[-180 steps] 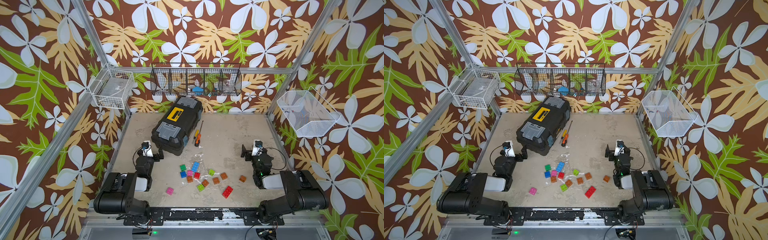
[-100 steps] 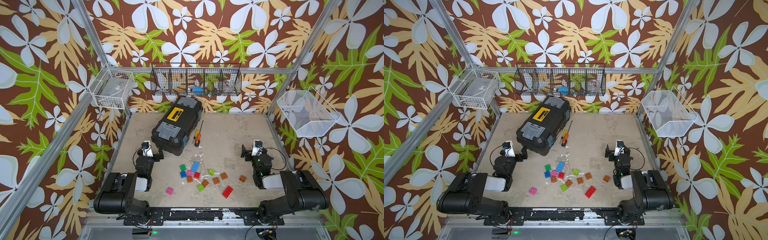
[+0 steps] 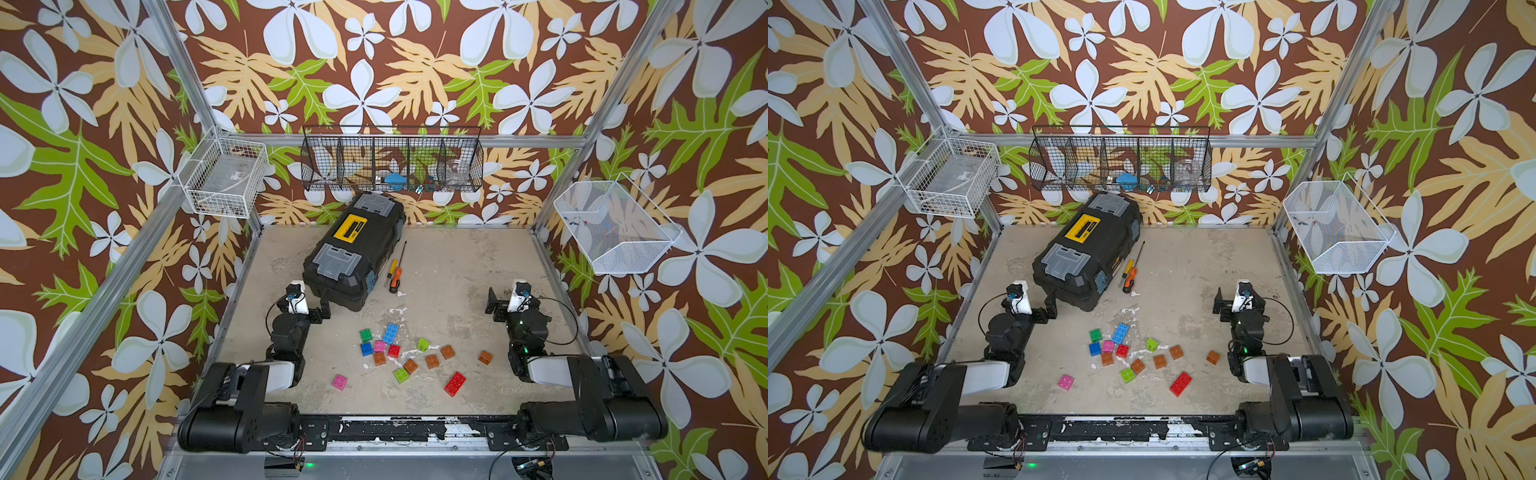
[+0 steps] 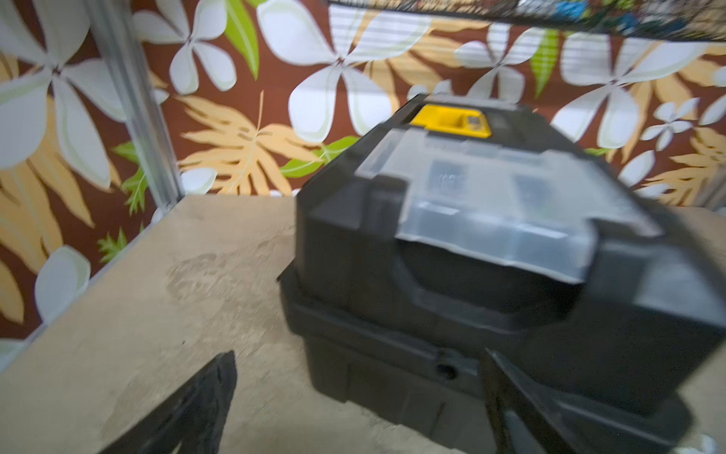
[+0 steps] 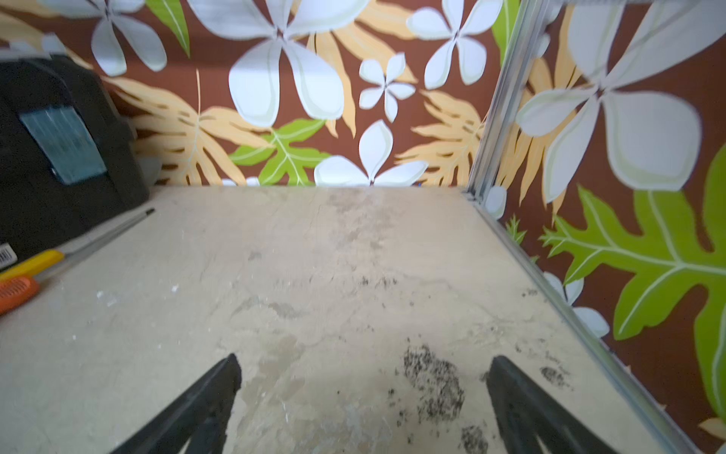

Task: Assemble the letter h with lego
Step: Pick up the lego brick from the center of the board.

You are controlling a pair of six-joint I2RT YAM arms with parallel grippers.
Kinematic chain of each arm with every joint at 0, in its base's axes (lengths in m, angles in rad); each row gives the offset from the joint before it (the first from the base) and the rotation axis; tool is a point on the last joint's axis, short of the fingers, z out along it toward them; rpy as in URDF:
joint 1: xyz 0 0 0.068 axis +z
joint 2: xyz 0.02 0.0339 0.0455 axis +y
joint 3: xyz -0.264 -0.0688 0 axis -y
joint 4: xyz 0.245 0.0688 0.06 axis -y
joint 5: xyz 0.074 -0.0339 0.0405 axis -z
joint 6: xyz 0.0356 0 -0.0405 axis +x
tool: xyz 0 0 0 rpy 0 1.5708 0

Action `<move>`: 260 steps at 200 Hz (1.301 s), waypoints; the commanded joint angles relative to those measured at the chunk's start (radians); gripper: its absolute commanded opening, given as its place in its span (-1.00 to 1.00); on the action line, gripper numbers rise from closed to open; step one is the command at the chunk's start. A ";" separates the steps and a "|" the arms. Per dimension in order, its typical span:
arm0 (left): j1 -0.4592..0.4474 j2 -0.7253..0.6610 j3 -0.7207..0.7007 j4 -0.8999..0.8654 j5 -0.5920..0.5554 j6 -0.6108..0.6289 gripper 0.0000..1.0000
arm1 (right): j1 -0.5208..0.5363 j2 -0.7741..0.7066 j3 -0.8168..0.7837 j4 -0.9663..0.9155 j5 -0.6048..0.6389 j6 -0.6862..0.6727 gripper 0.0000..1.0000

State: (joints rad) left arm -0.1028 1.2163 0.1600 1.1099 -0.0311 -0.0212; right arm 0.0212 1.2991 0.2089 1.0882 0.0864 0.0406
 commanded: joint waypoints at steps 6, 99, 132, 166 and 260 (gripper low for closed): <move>-0.095 -0.217 -0.003 -0.232 -0.113 0.020 0.99 | 0.005 -0.159 0.124 -0.297 -0.022 0.085 1.00; -0.265 -0.566 0.289 -0.986 -0.056 -0.381 0.99 | 0.074 -0.224 0.549 -1.290 -0.004 0.678 0.92; -0.265 -0.617 0.285 -1.211 -0.229 -0.931 0.99 | 0.309 -0.257 0.502 -1.352 -0.053 0.575 0.68; -0.271 -0.617 0.332 -1.321 -0.098 -0.930 0.99 | 0.654 -0.254 0.441 -1.321 -0.076 0.413 0.62; -0.348 -0.632 0.267 -1.448 -0.187 -0.799 0.99 | 1.142 0.077 0.650 -1.548 -0.120 0.379 0.13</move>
State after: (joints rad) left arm -0.4492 0.5926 0.4446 -0.3515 -0.2024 -0.8860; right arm 1.1130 1.3270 0.8352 -0.3847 -0.0261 0.3832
